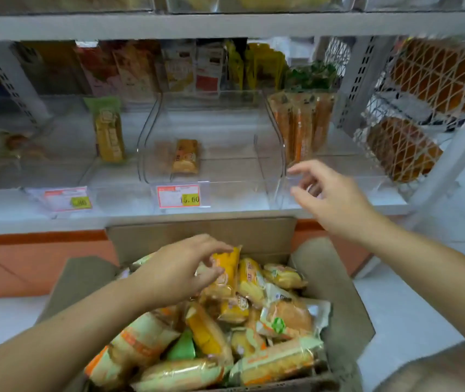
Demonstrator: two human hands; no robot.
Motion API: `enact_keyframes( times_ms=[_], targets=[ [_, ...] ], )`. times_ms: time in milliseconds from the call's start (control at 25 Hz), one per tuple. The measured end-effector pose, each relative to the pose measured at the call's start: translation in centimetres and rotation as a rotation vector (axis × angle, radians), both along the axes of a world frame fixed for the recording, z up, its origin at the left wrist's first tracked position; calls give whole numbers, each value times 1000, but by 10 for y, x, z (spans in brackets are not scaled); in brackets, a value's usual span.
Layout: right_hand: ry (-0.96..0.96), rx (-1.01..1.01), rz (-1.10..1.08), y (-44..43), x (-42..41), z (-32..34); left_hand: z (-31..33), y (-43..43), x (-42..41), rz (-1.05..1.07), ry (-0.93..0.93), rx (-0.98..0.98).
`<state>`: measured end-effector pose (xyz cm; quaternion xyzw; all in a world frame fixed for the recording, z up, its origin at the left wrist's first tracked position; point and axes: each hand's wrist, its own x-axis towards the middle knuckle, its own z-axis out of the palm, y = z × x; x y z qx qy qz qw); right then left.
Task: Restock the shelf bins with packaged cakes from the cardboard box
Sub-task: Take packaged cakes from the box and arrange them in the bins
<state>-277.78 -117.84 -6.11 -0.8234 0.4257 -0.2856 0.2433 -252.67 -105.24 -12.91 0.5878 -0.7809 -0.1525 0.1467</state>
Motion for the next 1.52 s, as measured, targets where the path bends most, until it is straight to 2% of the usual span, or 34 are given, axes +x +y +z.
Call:
enact_keyframes(
  times_ms=[120, 200, 320, 400, 480, 560, 720, 920, 1040, 1120, 1200, 1360, 1520],
  targets=[
    [592, 376, 372, 38, 5, -37, -31, 39, 3, -55, -102, 258],
    [886, 539, 543, 61, 10, -54, -40, 56, -1, -116, -238, 246],
    [1229, 541, 683, 91, 18, -81, -42, 68, -4, -120, -381, 309],
    [1299, 458, 716, 100, 21, -90, -43, 70, -1, -128, -403, 481],
    [1212, 517, 669, 94, 21, -87, -43, 67, 5, -123, -332, 656],
    [1041, 730, 559, 78, 15, -81, -43, 64, 8, -139, -281, 766],
    [755, 1020, 501, 55, 2, -85, -42, 57, 6, -133, -230, 823],
    [551, 1217, 418, 37, -3, -84, -28, 45, 24, 54, 172, 831],
    [443, 1259, 397, 21, -8, -67, -25, 41, 29, 220, 544, 890],
    [345, 1285, 348, 13, -11, -58, -20, 36, 24, 327, 726, 913],
    [258, 1296, 329, 6, -14, -54, -15, 31, 20, 417, 813, 899],
    [124, 1224, 282, -3, -18, -49, -7, 21, 17, 401, 975, 946],
    [39, 1140, 257, -8, -21, -44, -4, 15, 14, 345, 1062, 788]
  ],
)
